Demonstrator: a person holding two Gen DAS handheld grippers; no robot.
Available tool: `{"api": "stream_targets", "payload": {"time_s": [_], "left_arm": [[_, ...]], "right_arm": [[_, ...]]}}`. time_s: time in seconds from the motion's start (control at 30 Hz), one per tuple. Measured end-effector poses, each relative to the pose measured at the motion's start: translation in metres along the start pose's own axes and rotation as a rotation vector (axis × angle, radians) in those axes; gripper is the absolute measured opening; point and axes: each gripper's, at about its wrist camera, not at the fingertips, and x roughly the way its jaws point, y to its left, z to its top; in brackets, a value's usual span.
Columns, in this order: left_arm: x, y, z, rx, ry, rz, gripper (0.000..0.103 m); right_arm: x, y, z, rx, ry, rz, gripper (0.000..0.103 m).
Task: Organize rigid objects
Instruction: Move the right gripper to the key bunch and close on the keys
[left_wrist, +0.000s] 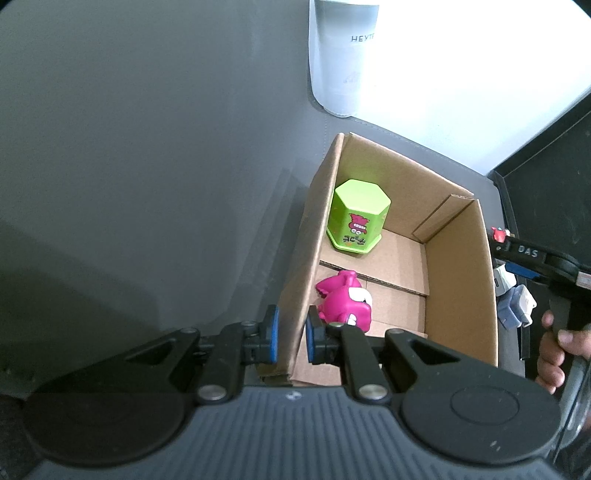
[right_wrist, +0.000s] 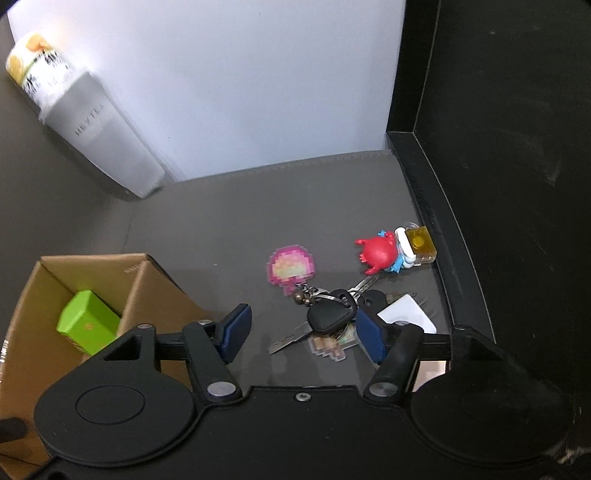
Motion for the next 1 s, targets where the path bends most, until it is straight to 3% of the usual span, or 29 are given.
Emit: {"api": "stream_targets", "payload": {"time_s": [0.57, 0.7, 0.73, 0.83, 1.0], "left_arm": [[0.000, 0.002, -0.001, -0.014, 0.004, -0.001, 0.013], [-0.001, 0.002, -0.001, -0.015, 0.001, 0.001, 0.013], [-0.001, 0.002, -0.001, -0.017, 0.002, 0.001, 0.013], [-0.001, 0.002, -0.001, -0.025, 0.006, -0.001, 0.013], [0.000, 0.002, -0.002, -0.026, 0.004, 0.003, 0.013]], "right_arm": [[0.028, 0.020, 0.013, -0.188, 0.069, -0.098, 0.058], [0.041, 0.014, 0.015, -0.174, 0.114, -0.088, 0.055], [0.041, 0.015, 0.015, -0.183, 0.105, -0.094, 0.054], [0.042, 0.020, 0.017, -0.217, 0.108, -0.098, 0.036], [0.033, 0.018, 0.021, -0.200, 0.097, -0.068, 0.035]]}}
